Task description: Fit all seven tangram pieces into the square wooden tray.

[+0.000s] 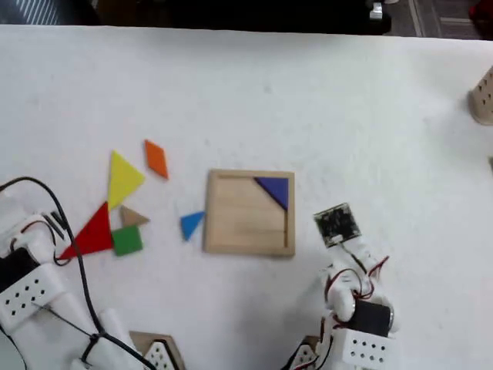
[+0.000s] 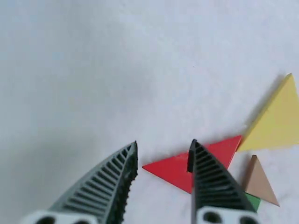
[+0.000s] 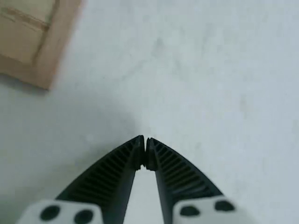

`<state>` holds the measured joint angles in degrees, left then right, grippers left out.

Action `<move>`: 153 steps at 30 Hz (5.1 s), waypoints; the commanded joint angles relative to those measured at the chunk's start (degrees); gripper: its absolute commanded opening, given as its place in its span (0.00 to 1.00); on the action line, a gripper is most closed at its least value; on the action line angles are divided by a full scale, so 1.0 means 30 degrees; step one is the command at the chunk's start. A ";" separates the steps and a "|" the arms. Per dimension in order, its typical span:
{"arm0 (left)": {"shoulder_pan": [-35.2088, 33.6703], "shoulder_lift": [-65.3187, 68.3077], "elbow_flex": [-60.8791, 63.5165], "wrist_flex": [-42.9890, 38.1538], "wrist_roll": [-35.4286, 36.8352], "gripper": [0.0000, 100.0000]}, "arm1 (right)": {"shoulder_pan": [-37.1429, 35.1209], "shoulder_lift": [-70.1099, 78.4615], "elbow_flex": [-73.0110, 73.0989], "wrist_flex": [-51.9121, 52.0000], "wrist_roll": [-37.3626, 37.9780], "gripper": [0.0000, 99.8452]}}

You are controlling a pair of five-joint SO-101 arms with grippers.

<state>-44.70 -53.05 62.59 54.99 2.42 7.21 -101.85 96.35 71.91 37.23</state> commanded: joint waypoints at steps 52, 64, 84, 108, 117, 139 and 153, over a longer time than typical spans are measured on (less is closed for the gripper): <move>1.2088 0.9538 -0.3604 -0.7121 0.0908 0.29 | -0.6549 2.3458 -1.4857 -1.3231 -1.1223 0.02; 1.1795 2.1407 -1.4974 -0.2755 0.0762 0.29 | -0.6520 2.3487 -1.4828 -1.3231 -1.1194 0.02; 1.2674 2.5245 -1.8784 -0.2227 0.0527 0.19 | -0.6520 2.3487 -1.4828 -1.3260 -1.1194 0.02; 1.3201 2.5187 -1.8813 -0.1026 -0.2315 0.12 | -0.6315 2.3487 -1.4916 -1.3260 -1.1194 0.02; 1.3700 2.3018 -1.7553 -0.0586 -0.2198 0.12 | -0.6110 2.3487 -1.4828 -1.3524 -1.1194 0.02; 2.3692 1.3875 -0.8440 -0.1201 0.1524 0.12 | -0.4703 2.3487 -1.4799 -1.3407 -1.1194 0.02; 2.5392 1.3875 -0.6974 -0.4806 0.4044 0.13 | -0.4586 2.3487 -1.4505 -1.3524 -1.1194 0.02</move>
<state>29.23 -8.40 42.20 42.15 13.76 -7.03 -29.32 53.45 32.26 2.77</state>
